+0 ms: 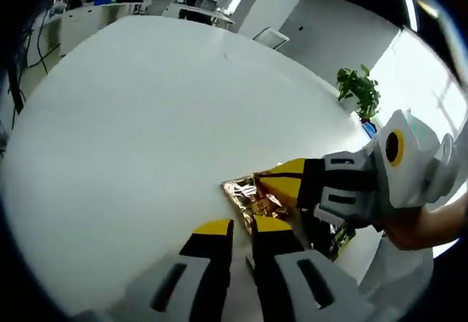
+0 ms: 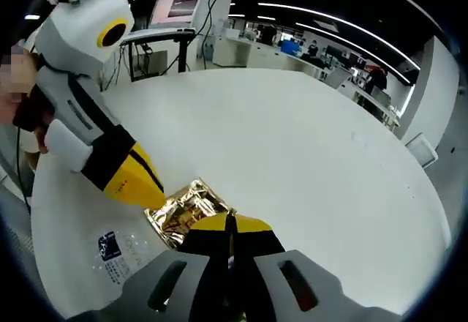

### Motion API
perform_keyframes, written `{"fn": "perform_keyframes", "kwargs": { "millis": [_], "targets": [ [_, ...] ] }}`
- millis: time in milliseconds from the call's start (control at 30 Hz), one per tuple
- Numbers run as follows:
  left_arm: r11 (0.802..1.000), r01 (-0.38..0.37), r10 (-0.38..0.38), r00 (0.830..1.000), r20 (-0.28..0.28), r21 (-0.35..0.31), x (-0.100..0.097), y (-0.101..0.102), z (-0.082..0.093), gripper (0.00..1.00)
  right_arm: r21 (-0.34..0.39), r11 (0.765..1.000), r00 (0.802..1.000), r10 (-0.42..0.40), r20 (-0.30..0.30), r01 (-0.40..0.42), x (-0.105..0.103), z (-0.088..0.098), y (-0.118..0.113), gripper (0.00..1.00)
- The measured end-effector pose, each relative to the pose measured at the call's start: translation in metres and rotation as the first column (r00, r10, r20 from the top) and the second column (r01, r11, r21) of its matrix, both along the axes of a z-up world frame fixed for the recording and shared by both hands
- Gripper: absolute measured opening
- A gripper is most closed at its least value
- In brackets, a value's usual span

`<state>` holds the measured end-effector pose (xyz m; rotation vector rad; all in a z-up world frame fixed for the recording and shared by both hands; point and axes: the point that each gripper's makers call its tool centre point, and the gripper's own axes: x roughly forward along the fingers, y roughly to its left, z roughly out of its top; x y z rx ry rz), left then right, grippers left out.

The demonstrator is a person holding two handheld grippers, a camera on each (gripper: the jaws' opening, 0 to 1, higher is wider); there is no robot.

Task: Arrange the skincare products in the storage area until every visible bottle or jar stands upright without overlapping.

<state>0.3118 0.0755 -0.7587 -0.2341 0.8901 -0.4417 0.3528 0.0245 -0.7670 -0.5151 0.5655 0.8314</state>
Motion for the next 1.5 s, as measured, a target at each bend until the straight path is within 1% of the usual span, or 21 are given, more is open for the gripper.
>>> {"fn": "perform_keyframes", "kwargs": {
  "millis": [33, 67, 133, 200, 233, 267, 333, 400, 433, 500, 567, 600, 667, 900, 1000, 1033, 1067, 1200, 1267, 1400, 1500],
  "targets": [
    [1.0, 0.01, -0.011, 1.0, 0.023, 0.021, 0.002, 0.002, 0.002, 0.11, 0.0, 1.0, 1.0, -0.001, 0.0, 0.001, 0.0, 0.0, 0.0, 0.01],
    [0.998, 0.047, -0.05, 0.997, 0.057, 0.045, 0.001, -0.002, 0.008, 0.1, 0.0, 1.0, 1.0, -0.003, 0.001, 0.003, 0.0, 0.0, 0.0, 0.01],
    [0.989, 0.116, -0.127, 0.984, 0.126, 0.089, 0.004, -0.01, 0.014, 0.09, 0.003, 1.0, 1.0, -0.014, 0.0, 0.014, 0.0, -0.001, -0.001, 0.01],
    [0.966, 0.202, -0.23, 0.957, 0.178, 0.163, 0.007, -0.018, 0.014, 0.11, 0.005, 1.0, 1.0, -0.024, 0.0, 0.024, 0.0, -0.001, -0.001, 0.01],
    [0.95, 0.247, -0.283, 0.94, 0.189, 0.193, 0.006, -0.024, 0.012, 0.12, 0.008, 0.999, 0.999, -0.033, -0.001, 0.033, 0.0, -0.001, -0.001, 0.01],
    [0.938, 0.274, -0.314, 0.93, 0.189, 0.211, 0.006, -0.028, 0.009, 0.13, 0.007, 0.999, 0.999, -0.035, 0.001, 0.035, 0.0, -0.001, -0.001, 0.01],
    [0.913, 0.314, -0.363, 0.917, 0.165, 0.262, 0.003, -0.034, 0.001, 0.13, 0.01, 0.999, 0.999, -0.045, 0.0, 0.045, 0.001, -0.001, -0.001, 0.01],
    [0.896, 0.327, -0.388, 0.906, 0.169, 0.301, 0.004, -0.037, 0.0, 0.15, 0.012, 0.998, 0.998, -0.056, 0.0, 0.056, 0.0, -0.001, -0.002, 0.01],
    [0.889, 0.33, -0.396, 0.902, 0.172, 0.316, 0.005, -0.038, -0.002, 0.16, 0.014, 0.998, 0.998, -0.061, -0.001, 0.061, 0.0, 0.0, -0.002, 0.01],
    [0.889, 0.327, -0.393, 0.904, 0.169, 0.32, 0.008, -0.037, -0.008, 0.19, 0.015, 0.998, 0.998, -0.064, -0.003, 0.064, 0.0, 0.0, -0.003, 0.01],
    [0.878, 0.328, -0.4, 0.903, 0.159, 0.347, 0.011, -0.034, -0.009, 0.2, 0.015, 0.998, 0.998, -0.063, -0.003, 0.063, 0.0, 0.0, -0.003, 0.01],
    [0.876, 0.325, -0.404, 0.898, 0.174, 0.356, 0.012, -0.034, -0.007, 0.23, 0.015, 0.998, 0.998, -0.064, -0.003, 0.064, 0.0, 0.0, -0.003, 0.01],
    [0.872, 0.329, -0.41, 0.896, 0.173, 0.362, 0.014, -0.033, -0.009, 0.25, 0.015, 0.997, 0.998, -0.069, -0.003, 0.069, 0.0, 0.0, -0.003, 0.01],
    [0.849, 0.368, -0.456, 0.873, 0.174, 0.379, 0.017, -0.033, -0.01, 0.27, 0.014, 0.997, 0.997, -0.08, 0.0, 0.08, 0.0, 0.001, -0.004, 0.01],
    [0.836, 0.391, -0.482, 0.859, 0.174, 0.385, 0.017, -0.035, -0.01, 0.27, 0.012, 0.997, 0.997, -0.076, 0.001, 0.076, 0.0, 0.001, -0.005, 0.02],
    [0.825, 0.407, -0.501, 0.848, 0.174, 0.392, 0.017, -0.035, -0.01, 0.27, 0.005, 0.998, 0.998, -0.065, 0.006, 0.065, 0.0, 0.001, -0.004, 0.02],
    [0.822, 0.413, -0.507, 0.845, 0.172, 0.393, 0.017, -0.036, -0.01, 0.27, 0.002, 0.998, 0.998, -0.062, 0.009, 0.062, 0.0, 0.001, -0.004, 0.02],
    [0.817, 0.43, -0.52, 0.838, 0.167, 0.385, 0.017, -0.036, -0.009, 0.27, -0.01, 0.999, 0.999, -0.042, 0.027, 0.042, 0.001, 0.004, -0.005, 0.06],
    [0.814, 0.434, -0.525, 0.834, 0.169, 0.386, 0.017, -0.035, -0.009, 0.27, -0.023, 0.999, 0.998, -0.026, 0.056, 0.027, 0.002, 0.009, -0.006, 0.08],
    [0.807, 0.446, -0.538, 0.826, 0.171, 0.386, 0.017, -0.036, -0.009, 0.27, -0.046, 0.999, 0.996, 0.012, 0.087, -0.008, 0.0, 0.014, -0.006, 0.09],
    [0.802, 0.458, -0.548, 0.819, 0.168, 0.383, 0.017, -0.036, -0.008, 0.27, -0.051, 0.999, 0.995, 0.013, 0.099, -0.008, 0.0, 0.017, -0.008, 0.1]
  ]
}}
